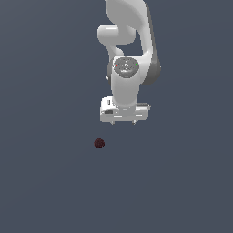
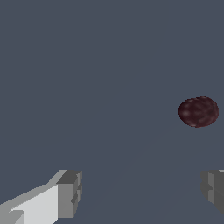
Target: Pick up the object and move it to a goal position.
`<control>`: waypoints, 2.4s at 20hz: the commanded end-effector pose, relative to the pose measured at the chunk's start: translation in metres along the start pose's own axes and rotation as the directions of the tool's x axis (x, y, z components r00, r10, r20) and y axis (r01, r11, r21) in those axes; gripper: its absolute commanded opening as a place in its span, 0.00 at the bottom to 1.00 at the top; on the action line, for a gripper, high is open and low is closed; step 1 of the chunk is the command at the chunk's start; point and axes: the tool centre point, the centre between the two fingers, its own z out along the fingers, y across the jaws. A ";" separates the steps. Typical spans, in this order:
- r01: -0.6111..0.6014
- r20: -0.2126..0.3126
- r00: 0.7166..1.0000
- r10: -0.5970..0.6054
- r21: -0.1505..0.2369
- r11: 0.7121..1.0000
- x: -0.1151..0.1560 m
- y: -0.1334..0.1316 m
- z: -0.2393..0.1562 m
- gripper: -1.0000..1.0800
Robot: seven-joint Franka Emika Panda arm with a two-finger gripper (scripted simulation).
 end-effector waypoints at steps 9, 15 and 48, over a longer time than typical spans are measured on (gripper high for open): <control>-0.037 -0.025 0.999 0.037 0.016 0.999 0.005 0.002 -0.019 0.96; -0.036 -0.027 0.999 0.036 0.018 0.999 0.005 0.002 -0.021 0.96; -0.754 -0.024 0.655 0.756 0.046 0.655 0.032 0.075 0.039 0.96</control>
